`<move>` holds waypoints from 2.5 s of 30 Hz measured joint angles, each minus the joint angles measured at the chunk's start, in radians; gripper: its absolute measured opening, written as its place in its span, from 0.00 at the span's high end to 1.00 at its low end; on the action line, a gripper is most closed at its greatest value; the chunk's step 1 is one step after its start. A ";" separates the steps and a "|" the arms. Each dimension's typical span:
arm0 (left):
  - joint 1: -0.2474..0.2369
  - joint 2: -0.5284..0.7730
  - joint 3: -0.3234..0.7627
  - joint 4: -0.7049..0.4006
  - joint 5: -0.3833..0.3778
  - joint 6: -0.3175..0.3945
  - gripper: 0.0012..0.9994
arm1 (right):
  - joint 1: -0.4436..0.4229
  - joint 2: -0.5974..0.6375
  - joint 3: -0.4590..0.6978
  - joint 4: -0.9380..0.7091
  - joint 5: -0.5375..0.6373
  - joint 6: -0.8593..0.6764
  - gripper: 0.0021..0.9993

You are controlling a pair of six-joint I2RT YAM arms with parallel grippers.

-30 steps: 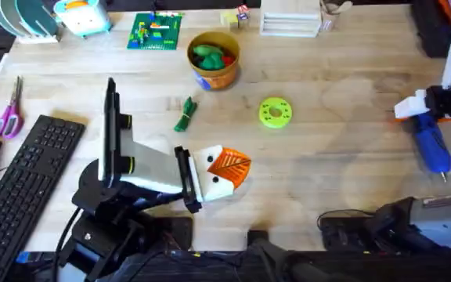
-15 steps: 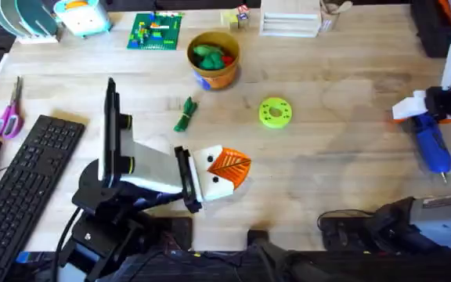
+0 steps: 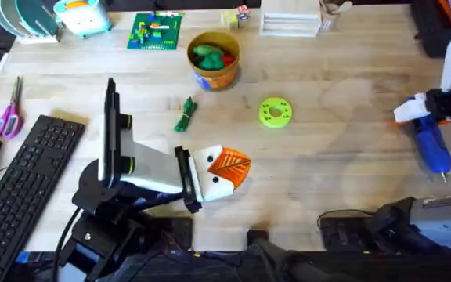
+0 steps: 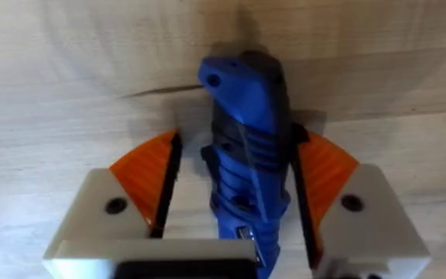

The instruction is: Pick up the gripper from the table and insert it into the empty holder that is missing its gripper. Then pick up a screw, insert it into the mounting hole, and use the screwdriver to tighten it. Finally, clean up the table by picking up the vegetable and placing it into the bucket.

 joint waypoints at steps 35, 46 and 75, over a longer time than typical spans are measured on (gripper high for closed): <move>0.000 0.000 0.000 0.000 0.000 0.000 0.99 | -0.007 -0.016 -0.001 0.088 0.011 0.013 0.92; 0.000 0.000 0.000 0.000 0.000 0.000 0.99 | -0.007 -0.290 0.002 0.257 -0.117 0.221 0.92; 0.000 0.000 0.000 0.000 0.000 0.000 0.99 | 0.453 -1.028 -0.436 1.033 -0.487 0.705 0.92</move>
